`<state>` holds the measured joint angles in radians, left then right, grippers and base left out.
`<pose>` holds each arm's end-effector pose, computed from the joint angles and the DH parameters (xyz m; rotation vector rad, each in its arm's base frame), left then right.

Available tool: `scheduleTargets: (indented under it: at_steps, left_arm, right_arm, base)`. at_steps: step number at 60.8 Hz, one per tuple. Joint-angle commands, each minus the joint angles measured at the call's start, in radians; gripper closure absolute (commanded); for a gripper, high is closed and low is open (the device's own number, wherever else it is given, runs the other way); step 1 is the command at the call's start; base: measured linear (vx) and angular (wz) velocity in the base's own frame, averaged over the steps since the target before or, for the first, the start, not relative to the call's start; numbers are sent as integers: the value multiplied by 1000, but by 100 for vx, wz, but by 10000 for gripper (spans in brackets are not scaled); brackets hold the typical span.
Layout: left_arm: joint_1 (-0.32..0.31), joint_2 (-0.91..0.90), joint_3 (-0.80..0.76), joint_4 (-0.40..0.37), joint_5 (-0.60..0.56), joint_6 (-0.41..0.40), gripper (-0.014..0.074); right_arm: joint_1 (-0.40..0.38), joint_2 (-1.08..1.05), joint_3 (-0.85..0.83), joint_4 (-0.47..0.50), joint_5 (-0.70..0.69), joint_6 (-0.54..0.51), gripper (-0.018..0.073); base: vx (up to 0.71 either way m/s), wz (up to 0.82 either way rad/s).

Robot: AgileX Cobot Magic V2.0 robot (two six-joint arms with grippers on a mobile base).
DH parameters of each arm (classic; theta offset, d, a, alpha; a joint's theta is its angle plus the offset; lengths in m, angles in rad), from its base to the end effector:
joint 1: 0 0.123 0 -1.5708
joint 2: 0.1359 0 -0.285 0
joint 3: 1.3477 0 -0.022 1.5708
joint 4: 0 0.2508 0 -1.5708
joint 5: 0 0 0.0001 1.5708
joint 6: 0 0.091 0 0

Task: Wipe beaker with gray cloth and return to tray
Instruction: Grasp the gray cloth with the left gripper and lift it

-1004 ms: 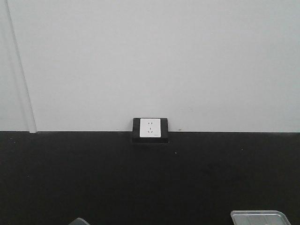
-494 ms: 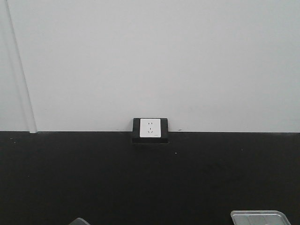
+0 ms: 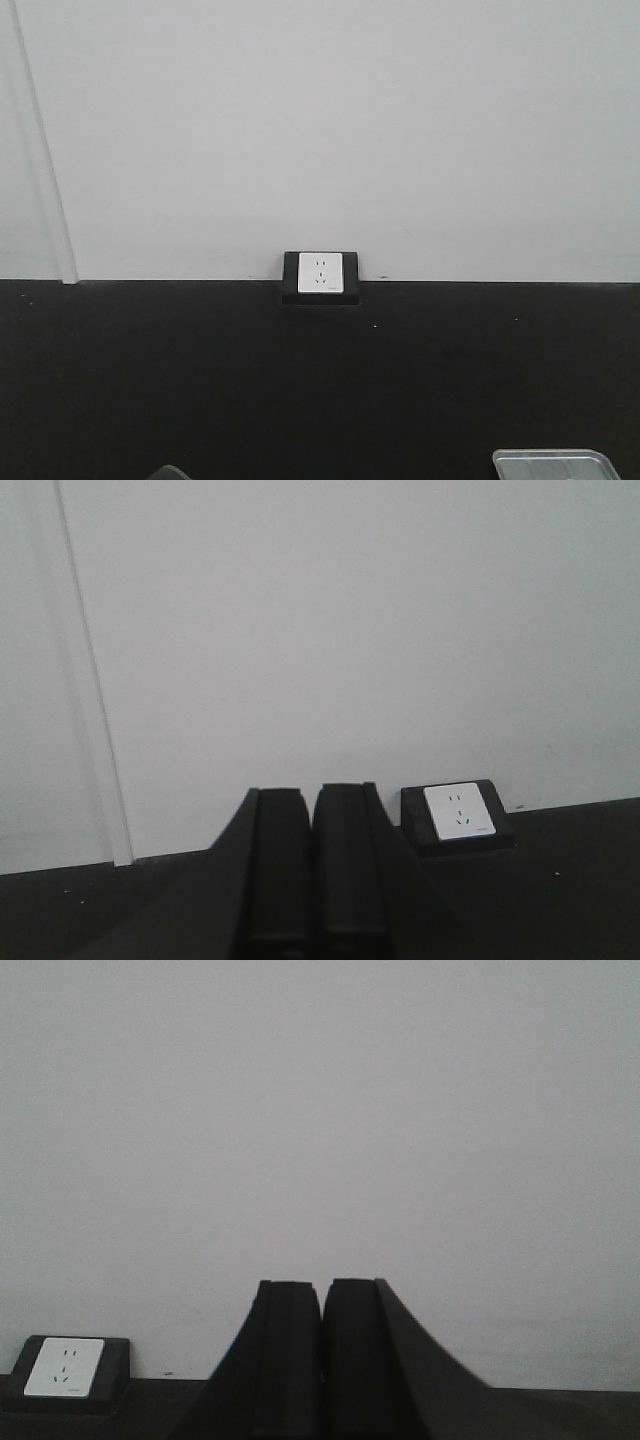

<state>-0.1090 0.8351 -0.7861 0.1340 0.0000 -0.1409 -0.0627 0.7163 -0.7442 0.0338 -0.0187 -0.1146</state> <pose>0.1788 -0.0196 0.3932 0.0782 1.5313 -0.0923 0.1489 -0.0094 0.4002 -0.0125 1.4380 -0.1184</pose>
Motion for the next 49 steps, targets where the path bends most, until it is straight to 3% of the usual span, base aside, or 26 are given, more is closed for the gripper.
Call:
scheduleTargets:
  at_steps: [1,13,19,24,29,34,41,49]
  left_arm:
    - [2,-2,-38,-7,-90,-1,408]
    - [2,-2,-38,-7,-84,-1,115]
    - [2,6,-38,-7,-101,2,18]
    - [1,28,-38,-13,-137,-8,-2]
    - [-19,42,-39,-19,-96,-75,8]
    - [-51,60,-61,-17,87,-99,22]
    - [-106,148,-105,-17,431,-94,40]
    - [-144,309,-104,-36,600,-94,51]
  right_arm:
    - [-5,0,-37,-4,-70,-20,337]
    - [-5,0,-37,-2,-50,-38,-44]
    - [-5,10,-37,-2,-63,-38,-172]
    - [-5,12,-37,-3,-76,-38,-170]
    - [-4,12,-37,2,-78,-33,-160]
    - [-4,12,-37,2,-73,-33,-140]
    - [-4,19,-37,2,-72,-33,-97]
    - [-4,44,-37,2,-73,-33,-34]
  base:
    - [0,0]
    - [0,0]
    - [0,0]
    - [0,0]
    - [0,0]
    - [0,0]
    - [0,0]
    - [0,0]
